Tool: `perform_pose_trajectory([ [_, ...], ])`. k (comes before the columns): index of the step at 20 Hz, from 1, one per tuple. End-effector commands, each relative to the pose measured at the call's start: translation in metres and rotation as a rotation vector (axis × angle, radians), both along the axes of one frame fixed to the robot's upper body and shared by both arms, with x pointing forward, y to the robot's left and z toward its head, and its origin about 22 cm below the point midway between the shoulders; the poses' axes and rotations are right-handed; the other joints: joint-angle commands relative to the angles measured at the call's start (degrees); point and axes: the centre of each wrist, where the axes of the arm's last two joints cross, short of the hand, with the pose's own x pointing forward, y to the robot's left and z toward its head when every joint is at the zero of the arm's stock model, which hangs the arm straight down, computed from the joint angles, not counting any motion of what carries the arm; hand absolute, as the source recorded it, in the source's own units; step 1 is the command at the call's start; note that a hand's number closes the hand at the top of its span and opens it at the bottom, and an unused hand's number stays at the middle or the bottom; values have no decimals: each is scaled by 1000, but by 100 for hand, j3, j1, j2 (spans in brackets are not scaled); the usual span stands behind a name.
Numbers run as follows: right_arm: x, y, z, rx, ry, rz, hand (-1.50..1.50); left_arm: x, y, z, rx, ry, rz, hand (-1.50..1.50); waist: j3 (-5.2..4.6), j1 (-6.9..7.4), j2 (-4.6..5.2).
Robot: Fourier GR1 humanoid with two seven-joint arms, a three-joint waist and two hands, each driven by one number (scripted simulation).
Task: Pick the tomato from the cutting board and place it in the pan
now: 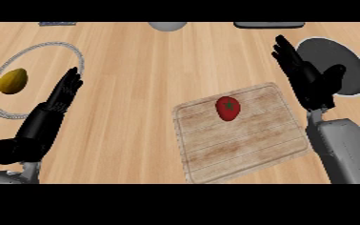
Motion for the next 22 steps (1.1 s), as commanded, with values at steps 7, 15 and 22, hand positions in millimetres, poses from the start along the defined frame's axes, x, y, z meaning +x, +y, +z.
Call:
perform_pose_trajectory([
  [7,24,18,77,-199,-275,617,150,-1,-54,-22,-206,10,-39,0,137,372,221],
  [15,41,-80,55,-13,-259,811,-150,-5,-84,-44,-226,21,-57,0,156,391,217],
  [22,61,-59,81,-226,-288,901,-150,3,-91,-45,-226,24,-43,0,149,415,190],
])
